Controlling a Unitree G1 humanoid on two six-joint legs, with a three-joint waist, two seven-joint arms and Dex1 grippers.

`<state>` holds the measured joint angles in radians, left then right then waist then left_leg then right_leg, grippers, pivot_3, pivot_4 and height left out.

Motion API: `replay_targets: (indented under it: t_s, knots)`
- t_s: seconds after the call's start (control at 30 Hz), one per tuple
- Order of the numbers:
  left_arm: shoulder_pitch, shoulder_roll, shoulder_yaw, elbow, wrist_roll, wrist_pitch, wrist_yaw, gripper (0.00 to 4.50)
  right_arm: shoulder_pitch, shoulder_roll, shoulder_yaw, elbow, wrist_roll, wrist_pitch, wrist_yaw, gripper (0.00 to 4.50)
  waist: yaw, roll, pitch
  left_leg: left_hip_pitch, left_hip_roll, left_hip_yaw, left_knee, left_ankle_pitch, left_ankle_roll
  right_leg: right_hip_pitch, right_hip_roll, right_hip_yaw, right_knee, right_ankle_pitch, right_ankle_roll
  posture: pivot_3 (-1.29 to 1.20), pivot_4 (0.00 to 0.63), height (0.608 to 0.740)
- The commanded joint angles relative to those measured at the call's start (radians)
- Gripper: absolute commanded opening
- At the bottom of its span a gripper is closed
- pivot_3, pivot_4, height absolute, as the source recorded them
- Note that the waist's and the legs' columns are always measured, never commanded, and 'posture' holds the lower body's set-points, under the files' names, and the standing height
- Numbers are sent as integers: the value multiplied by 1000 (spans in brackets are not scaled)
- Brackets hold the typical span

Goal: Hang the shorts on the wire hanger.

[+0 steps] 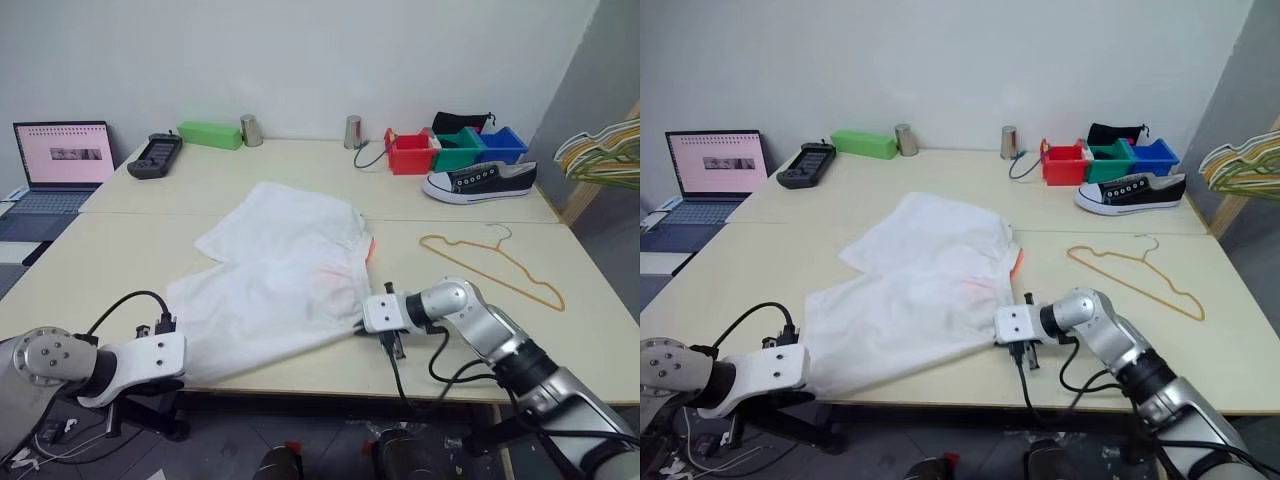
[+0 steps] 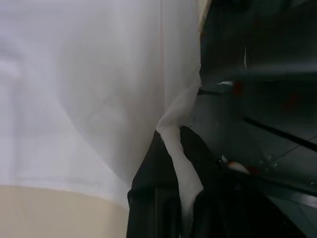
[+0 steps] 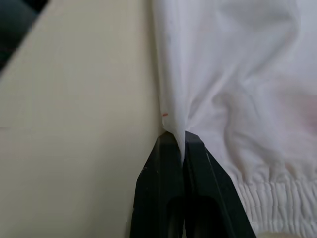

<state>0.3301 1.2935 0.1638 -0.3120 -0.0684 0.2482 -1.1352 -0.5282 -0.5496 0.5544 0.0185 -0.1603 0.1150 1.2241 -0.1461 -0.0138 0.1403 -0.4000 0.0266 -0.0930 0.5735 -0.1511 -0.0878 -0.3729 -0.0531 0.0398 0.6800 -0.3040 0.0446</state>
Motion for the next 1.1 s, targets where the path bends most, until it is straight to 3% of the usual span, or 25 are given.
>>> replay_targets:
  t_s: [0.03,0.27,0.37,0.4,0.47,0.53,0.6,0.67,0.7,0.73,0.8,0.9,1.0,1.1]
  knots:
    - [-5,22,2,99,88,-59,24,0,46,-111,-25,-165,20,181,93,30,8,-4,-2,1,1,4,0,0,0,0,0,0,0,0,1,-103,92,740]
    - [-102,-19,-110,130,92,-113,36,0,114,-253,-29,-390,128,418,176,30,29,-6,-4,0,4,16,0,4,7,-1,2,-1,2,5,8,-137,93,740]
    - [-134,-26,-124,86,-18,-57,-43,0,110,-297,-35,-442,237,509,248,30,31,-6,-4,-2,5,17,0,1,6,-1,3,0,1,3,7,-136,85,740]
    - [-151,-15,-116,62,-113,-25,-126,0,70,-293,-41,-410,271,501,282,30,30,-6,-4,-5,5,18,0,1,6,-1,4,0,1,3,9,-135,82,740]
    - [-387,-31,-191,211,-131,-84,-270,0,-129,-181,-58,-147,271,478,259,30,23,-7,-3,-6,5,18,1,-2,7,-1,4,1,1,4,15,-132,69,740]
    - [-686,-114,-303,475,12,-170,-255,0,-307,-72,-64,141,225,403,177,30,7,-7,1,-6,6,18,3,-2,8,-3,8,1,2,4,11,-123,49,740]
    - [-1124,-261,-446,945,282,-303,11,0,-575,78,-105,609,137,200,-117,30,4,-8,0,-7,6,13,2,0,10,-4,10,-1,1,8,11,-119,39,740]
    - [-1554,-380,-567,1352,530,-341,591,0,-864,162,-156,1005,31,-14,-697,30,4,-12,0,-1,6,10,3,4,15,2,13,-3,0,14,14,-119,22,740]
    - [-1663,-407,-596,1452,580,-351,756,0,-938,176,-171,1100,6,-81,-860,30,5,-15,2,-4,5,6,3,8,17,3,13,-3,0,25,20,-119,22,740]
    - [-1777,-424,-616,1525,624,-355,969,0,-1011,175,-201,1166,-1,-142,-1032,30,4,-17,1,-15,4,1,2,18,11,-8,14,-3,0,35,22,-132,15,740]
    - [-1949,-431,-622,1600,661,-382,1230,0,-1099,167,-205,1229,-48,-270,-1245,30,5,-21,-1,-38,2,-2,2,31,0,-34,14,1,0,40,23,-141,7,740]
    - [-2010,-446,-672,1638,732,-450,1330,0,-1089,191,-184,1260,-104,-383,-1293,30,1,-18,-13,-46,1,9,-1,24,-8,-46,9,4,0,39,20,-140,11,740]
    - [-1981,-457,-691,1655,759,-491,1290,0,-1039,214,-160,1269,-154,-448,-1250,30,-4,-9,-26,-36,1,20,-2,10,-5,-39,5,4,0,30,21,-138,18,740]
    - [-1836,-460,-655,1669,696,-514,951,0,-906,263,-136,1273,-153,-448,-902,30,-28,-6,-27,-32,1,24,-2,6,1,-35,2,4,2,21,21,-135,27,740]
